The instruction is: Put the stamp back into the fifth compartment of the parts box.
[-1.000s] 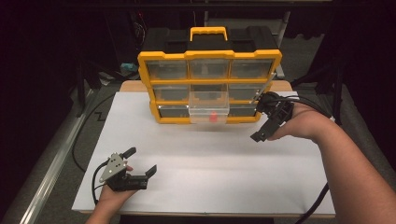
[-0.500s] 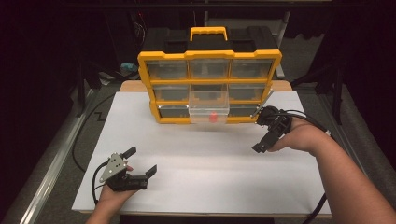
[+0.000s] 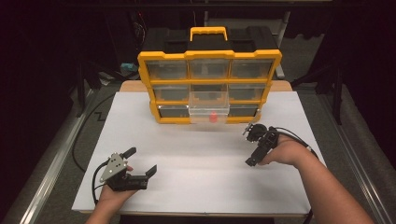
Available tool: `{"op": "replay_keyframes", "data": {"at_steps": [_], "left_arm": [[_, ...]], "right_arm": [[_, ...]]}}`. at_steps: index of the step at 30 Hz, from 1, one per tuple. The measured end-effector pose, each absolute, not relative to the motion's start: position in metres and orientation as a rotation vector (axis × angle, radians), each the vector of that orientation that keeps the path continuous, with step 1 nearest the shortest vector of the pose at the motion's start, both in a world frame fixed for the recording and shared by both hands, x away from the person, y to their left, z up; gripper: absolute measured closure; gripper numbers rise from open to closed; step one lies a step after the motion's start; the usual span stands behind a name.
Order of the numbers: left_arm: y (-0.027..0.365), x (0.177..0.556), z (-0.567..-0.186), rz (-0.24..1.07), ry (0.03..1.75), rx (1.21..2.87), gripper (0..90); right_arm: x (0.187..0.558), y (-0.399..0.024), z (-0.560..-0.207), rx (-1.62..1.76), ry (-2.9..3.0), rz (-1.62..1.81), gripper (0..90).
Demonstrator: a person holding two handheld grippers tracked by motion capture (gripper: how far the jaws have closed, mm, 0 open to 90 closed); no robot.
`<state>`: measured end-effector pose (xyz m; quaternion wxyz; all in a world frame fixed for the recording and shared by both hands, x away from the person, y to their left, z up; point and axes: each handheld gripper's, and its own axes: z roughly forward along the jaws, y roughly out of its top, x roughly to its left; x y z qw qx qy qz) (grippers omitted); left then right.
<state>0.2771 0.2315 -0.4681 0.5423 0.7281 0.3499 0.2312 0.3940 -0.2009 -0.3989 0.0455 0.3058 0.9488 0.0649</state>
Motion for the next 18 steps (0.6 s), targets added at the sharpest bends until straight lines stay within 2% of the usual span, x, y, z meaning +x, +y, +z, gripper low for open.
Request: {"op": "replay_keyframes", "data": {"at_steps": [8, 18], "left_arm": [[0.231, 0.277, -0.468, 0.545, 0.829, 1.731, 0.2], [0.233, 0.278, -0.467, 0.522, 0.851, 1.717, 0.2]], "right_arm": [[0.384, -0.196, -0.426, 0.913, 2.886, 0.245, 0.3], [0.369, -0.206, -0.436, 0.964, 2.685, 0.682, 0.3]]}}
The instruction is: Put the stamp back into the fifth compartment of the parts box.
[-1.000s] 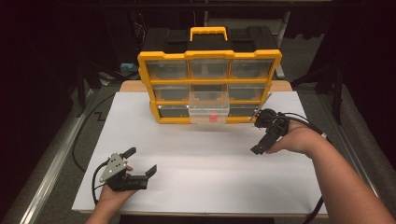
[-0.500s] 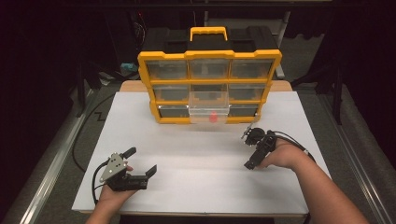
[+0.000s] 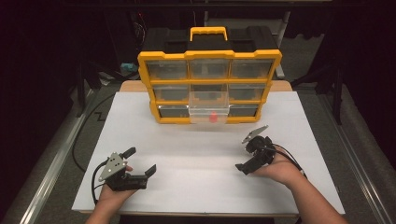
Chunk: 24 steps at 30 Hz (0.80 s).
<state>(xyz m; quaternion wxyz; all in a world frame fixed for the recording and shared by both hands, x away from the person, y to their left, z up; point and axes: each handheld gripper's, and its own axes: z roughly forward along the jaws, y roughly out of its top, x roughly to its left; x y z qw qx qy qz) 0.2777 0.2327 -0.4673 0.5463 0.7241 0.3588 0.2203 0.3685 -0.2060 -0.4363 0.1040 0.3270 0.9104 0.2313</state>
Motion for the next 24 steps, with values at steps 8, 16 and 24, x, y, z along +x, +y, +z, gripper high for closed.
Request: {"op": "replay_keyframes", "data": {"at_steps": [8, 16, 24], "left_arm": [[0.232, 0.278, -0.466, 0.513, 0.864, 1.708, 0.2], [0.232, 0.278, -0.466, 0.516, 0.865, 1.708, 0.2], [0.236, 0.280, -0.468, 0.518, 0.882, 1.712, 0.2]], "right_arm": [[0.350, -0.217, -0.453, 1.021, 2.470, 1.043, 0.3], [0.333, -0.226, -0.460, 1.065, 2.225, 1.285, 0.3], [0.313, -0.236, -0.457, 1.062, 2.054, 1.477, 0.3]]}}
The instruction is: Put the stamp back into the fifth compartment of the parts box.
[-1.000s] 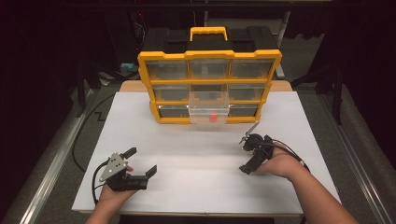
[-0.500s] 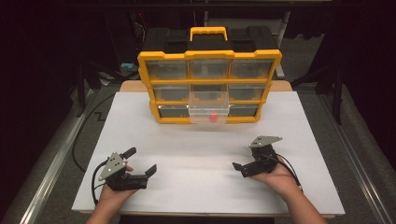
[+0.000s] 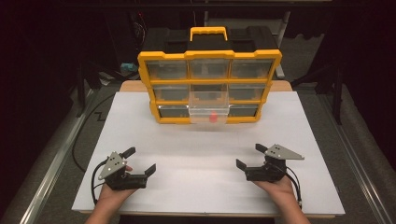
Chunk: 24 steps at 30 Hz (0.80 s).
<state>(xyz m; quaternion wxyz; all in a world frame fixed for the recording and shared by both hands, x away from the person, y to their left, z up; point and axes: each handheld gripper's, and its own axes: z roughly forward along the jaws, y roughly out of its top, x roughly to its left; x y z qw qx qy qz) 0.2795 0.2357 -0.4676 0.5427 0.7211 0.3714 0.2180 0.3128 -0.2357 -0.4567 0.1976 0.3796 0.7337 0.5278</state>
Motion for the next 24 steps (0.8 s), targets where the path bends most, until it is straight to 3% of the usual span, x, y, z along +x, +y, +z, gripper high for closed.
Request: {"op": "replay_keyframes", "data": {"at_steps": [9, 24], "left_arm": [[0.239, 0.275, -0.464, 0.572, 0.896, 1.683, 0.2], [0.237, 0.277, -0.466, 0.584, 0.891, 1.699, 0.2]], "right_arm": [[0.290, -0.265, -0.455, 1.063, 1.967, 1.511, 0.3], [0.295, -0.269, -0.458, 1.100, 1.933, 1.497, 0.3]]}}
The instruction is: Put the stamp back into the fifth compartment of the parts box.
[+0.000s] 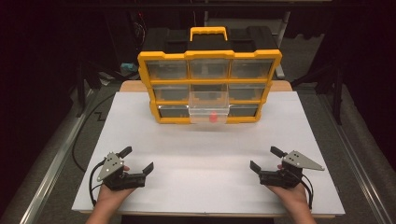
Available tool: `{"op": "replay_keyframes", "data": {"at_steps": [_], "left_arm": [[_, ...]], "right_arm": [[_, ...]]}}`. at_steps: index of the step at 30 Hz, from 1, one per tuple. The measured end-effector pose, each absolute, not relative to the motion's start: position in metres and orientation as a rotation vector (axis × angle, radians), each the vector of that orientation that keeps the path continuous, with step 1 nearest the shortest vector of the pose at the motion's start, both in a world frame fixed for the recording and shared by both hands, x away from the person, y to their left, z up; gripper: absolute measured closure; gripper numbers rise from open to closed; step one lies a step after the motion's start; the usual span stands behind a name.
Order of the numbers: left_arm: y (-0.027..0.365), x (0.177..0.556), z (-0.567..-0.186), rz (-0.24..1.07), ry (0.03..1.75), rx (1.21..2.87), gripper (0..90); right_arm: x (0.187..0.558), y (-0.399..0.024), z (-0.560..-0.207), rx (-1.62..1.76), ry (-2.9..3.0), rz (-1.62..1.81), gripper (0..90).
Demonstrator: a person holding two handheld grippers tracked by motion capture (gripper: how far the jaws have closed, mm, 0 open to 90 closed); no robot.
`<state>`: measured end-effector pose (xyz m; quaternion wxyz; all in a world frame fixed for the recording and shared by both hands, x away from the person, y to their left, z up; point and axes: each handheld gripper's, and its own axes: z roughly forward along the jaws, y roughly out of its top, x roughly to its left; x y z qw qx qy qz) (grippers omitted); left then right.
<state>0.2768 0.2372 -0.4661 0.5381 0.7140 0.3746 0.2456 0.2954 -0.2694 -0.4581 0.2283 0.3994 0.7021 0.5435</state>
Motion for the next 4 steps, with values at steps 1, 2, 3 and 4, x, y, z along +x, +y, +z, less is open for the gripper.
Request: {"op": "replay_keyframes", "data": {"at_steps": [1, 2, 3, 4], "left_arm": [[0.2376, 0.2769, -0.4658, 0.581, 0.892, 1.700, 0.2], [0.2378, 0.2771, -0.4657, 0.581, 0.892, 1.698, 0.2], [0.2380, 0.2772, -0.4657, 0.580, 0.892, 1.695, 0.2], [0.2384, 0.2772, -0.4656, 0.580, 0.892, 1.694, 0.2]], "right_arm": [[0.2950, -0.2699, -0.4580, 1.102, 1.929, 1.497, 0.3], [0.2946, -0.2701, -0.4580, 1.105, 1.928, 1.494, 0.3], [0.2944, -0.2704, -0.4580, 1.107, 1.925, 1.488, 0.3], [0.2940, -0.2708, -0.4579, 1.112, 1.925, 1.488, 0.3]]}}
